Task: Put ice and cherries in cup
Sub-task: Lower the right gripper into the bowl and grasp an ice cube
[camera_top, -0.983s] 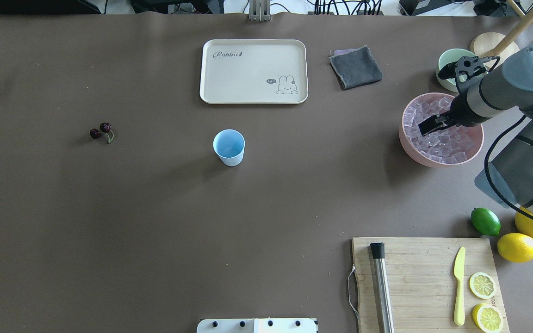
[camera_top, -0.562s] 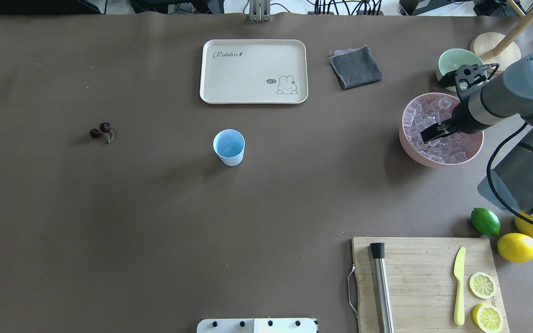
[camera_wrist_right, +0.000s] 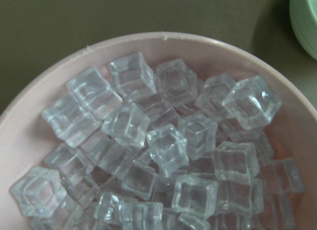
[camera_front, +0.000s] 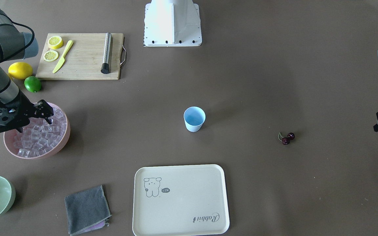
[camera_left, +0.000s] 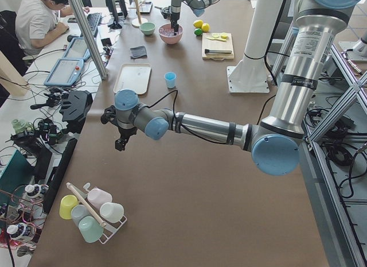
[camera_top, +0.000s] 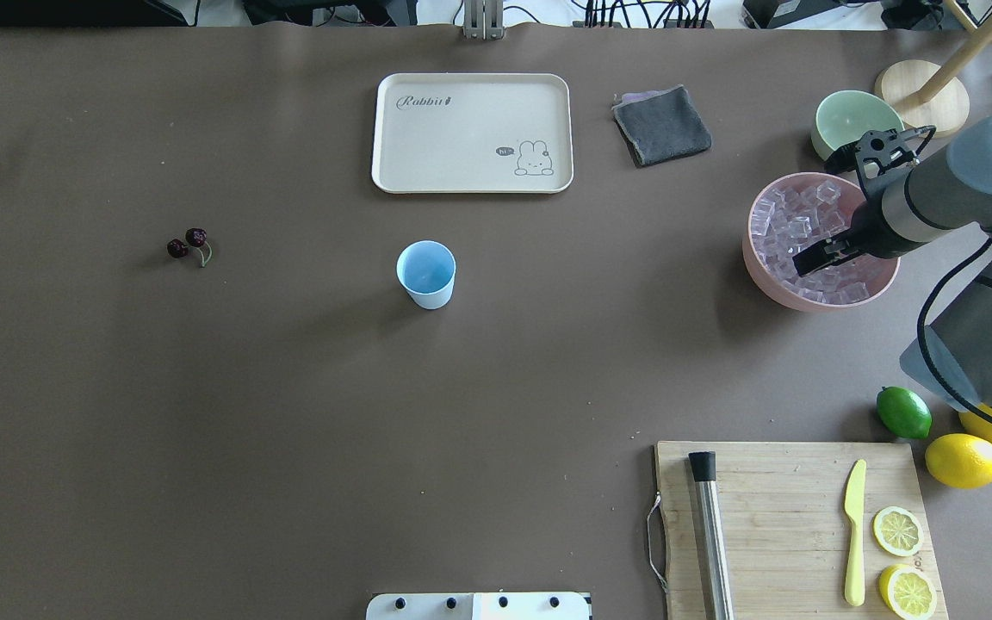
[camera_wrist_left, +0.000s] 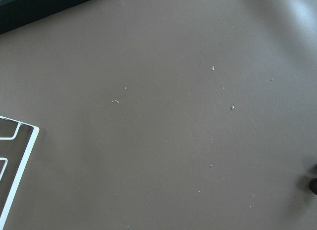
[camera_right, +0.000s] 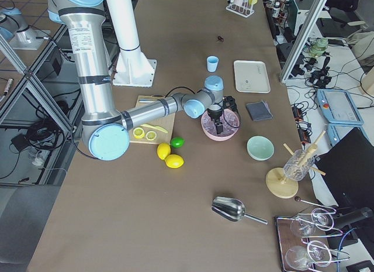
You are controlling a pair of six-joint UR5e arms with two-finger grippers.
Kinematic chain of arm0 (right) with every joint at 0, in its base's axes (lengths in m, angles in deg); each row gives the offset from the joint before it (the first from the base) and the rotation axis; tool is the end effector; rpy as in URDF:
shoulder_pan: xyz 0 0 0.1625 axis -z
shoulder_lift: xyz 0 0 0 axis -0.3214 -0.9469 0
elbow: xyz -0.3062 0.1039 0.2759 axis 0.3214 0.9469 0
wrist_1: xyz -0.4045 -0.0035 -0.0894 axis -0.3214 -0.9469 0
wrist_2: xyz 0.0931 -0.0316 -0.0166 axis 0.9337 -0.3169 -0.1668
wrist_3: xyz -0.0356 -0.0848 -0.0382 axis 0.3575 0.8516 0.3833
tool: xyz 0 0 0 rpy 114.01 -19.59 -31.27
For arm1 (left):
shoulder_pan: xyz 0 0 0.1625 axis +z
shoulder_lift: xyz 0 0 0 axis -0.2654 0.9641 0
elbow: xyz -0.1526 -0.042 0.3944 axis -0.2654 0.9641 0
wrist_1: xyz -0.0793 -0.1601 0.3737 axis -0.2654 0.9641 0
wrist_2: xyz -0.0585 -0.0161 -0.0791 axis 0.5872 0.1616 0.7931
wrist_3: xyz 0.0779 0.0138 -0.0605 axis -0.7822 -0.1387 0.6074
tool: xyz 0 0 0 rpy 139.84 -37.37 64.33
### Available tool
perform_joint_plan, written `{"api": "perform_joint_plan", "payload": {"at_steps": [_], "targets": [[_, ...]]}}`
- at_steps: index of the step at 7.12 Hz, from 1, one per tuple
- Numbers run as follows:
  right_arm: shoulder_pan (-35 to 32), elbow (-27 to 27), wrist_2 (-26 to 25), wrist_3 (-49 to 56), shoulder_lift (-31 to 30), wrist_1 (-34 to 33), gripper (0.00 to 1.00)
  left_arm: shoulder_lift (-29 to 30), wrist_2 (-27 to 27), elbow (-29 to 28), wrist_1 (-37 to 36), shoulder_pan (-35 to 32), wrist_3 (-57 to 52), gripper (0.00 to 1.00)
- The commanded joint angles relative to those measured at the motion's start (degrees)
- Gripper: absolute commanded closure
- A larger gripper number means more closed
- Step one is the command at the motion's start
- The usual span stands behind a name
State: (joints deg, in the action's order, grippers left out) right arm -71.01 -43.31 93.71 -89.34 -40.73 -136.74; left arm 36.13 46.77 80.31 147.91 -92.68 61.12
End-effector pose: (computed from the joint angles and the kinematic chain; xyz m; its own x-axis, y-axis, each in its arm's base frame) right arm -0.2821 -0.5095 0.4889 0.7217 -0.3195 0.6141 0.1419 0.9366 0.3205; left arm 0.0711 -0.6152 0.5242 0.6601 0.3893 -0.6424 -0.0954 0.8918 0.4424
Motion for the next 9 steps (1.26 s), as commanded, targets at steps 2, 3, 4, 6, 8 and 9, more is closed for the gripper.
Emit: {"api": "perform_joint_plan", "payload": {"at_steps": [2, 3, 4, 6, 8, 9], "targets": [[0.8, 0.8, 0.0, 0.2, 1.0, 0.0, 0.01, 0.1, -0.1, -0.2, 0.4, 0.2, 0.5, 0.02], [0.9, 1.2, -0.1, 0.3, 1.1, 0.0, 0.01, 0.1, -0.1, -0.2, 0.4, 0.5, 0.8, 0.02], [0.9, 1.8, -0.2, 0.3, 1.1, 0.0, 0.07, 0.3, -0.1, -0.2, 0.4, 0.6, 0.8, 0.02], [0.8, 1.0, -0.2, 0.3, 1.1, 0.0, 0.37, 0.4, -0.1, -0.2, 0.4, 0.7, 0.8, 0.02], [0.8, 1.2, -0.2, 0.3, 1.1, 0.0, 0.45, 0.4, -0.1, -0.2, 0.4, 1.4, 1.3, 0.02], [0.8, 1.2, -0.3, 0.3, 1.0, 0.0, 0.51, 0.5, -0.1, -0.2, 0.4, 1.6, 1.3, 0.02]]}}
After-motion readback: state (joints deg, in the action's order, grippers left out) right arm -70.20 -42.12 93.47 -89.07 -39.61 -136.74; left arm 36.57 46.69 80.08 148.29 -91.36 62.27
